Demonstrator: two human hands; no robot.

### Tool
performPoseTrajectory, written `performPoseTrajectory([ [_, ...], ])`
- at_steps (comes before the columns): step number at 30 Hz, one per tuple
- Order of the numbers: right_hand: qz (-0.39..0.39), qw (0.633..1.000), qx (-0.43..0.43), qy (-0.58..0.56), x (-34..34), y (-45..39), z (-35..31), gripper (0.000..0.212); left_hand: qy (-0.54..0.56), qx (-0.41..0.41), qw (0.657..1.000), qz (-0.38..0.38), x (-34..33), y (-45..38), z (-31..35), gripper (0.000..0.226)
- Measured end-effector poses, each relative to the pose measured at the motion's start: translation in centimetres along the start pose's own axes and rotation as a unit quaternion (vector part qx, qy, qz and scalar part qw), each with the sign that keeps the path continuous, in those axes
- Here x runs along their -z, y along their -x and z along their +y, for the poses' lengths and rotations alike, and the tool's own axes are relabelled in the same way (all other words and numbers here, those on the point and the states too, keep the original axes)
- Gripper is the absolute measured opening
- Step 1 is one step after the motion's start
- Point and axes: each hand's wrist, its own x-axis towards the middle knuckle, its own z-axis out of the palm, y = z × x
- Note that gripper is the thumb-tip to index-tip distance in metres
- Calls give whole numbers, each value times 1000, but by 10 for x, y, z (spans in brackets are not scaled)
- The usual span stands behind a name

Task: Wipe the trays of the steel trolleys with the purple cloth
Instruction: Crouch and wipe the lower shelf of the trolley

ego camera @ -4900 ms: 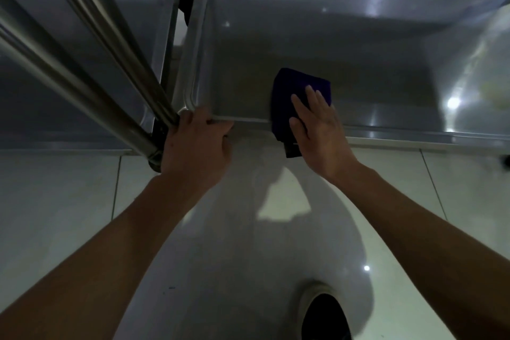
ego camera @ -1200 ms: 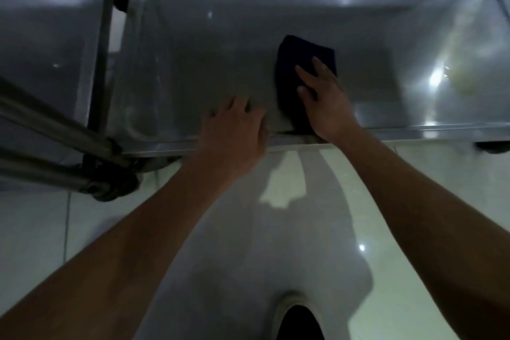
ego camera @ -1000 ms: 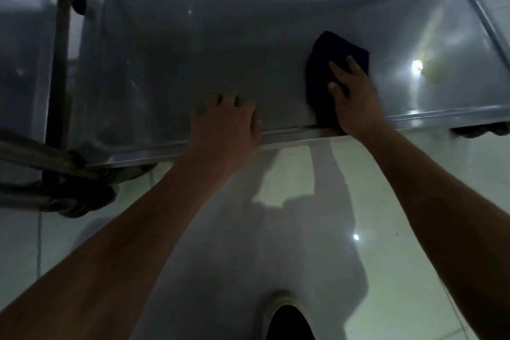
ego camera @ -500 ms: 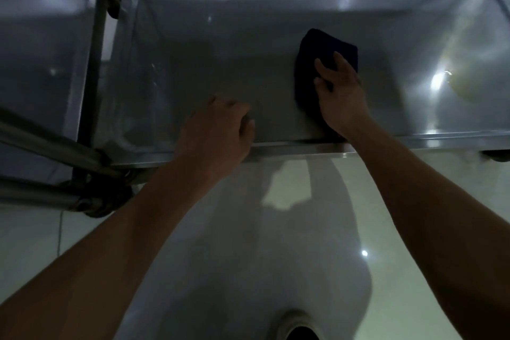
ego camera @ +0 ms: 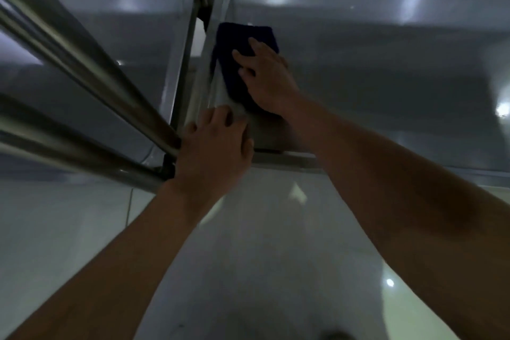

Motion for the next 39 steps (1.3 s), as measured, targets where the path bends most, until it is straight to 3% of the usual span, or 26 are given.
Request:
performPoseTrajectory([
  [9,-20,999,33,16,-4,2,-4,48,-3,3,1000,-15,-2,1,2,48],
  [13,21,999,-31,22,20,28,39,48,-4,3,1000,-27,1,3,20,46],
  [22,100,980,-170,-2,81,139,144,46,75,-122,989,-37,4,7,119,34],
  [29,104,976,-191,3,84,212,150,45,45,-172,982,-68,-3,27,158,39],
  [39,129,973,-183,57,65,253,132,45,36,-156,982,-99,-1,43,159,57],
])
